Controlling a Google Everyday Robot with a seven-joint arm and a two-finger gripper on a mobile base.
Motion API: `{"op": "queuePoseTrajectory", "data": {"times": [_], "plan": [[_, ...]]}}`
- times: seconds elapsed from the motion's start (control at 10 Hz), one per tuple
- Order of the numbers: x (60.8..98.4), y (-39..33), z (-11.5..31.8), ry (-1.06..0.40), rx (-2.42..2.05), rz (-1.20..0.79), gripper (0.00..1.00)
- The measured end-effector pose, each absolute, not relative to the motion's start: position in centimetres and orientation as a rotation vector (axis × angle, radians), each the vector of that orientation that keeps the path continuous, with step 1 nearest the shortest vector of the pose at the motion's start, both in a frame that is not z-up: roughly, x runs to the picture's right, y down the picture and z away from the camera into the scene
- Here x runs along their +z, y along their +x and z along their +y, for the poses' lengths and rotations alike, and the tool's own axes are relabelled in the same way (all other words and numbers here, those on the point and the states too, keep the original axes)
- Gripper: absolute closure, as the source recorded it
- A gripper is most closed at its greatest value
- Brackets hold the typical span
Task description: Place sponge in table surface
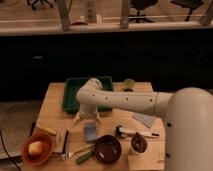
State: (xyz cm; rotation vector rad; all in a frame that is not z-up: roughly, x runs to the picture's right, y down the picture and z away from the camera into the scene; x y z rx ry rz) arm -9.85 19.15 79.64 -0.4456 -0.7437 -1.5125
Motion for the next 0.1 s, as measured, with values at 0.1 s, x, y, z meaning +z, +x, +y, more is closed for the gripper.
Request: {"op": "queuePoseTrajectory", "data": {"times": [0.1], "plan": [[79.64,-9.84,19.15,-0.446,-1.512,-0.744,0.20]]}}
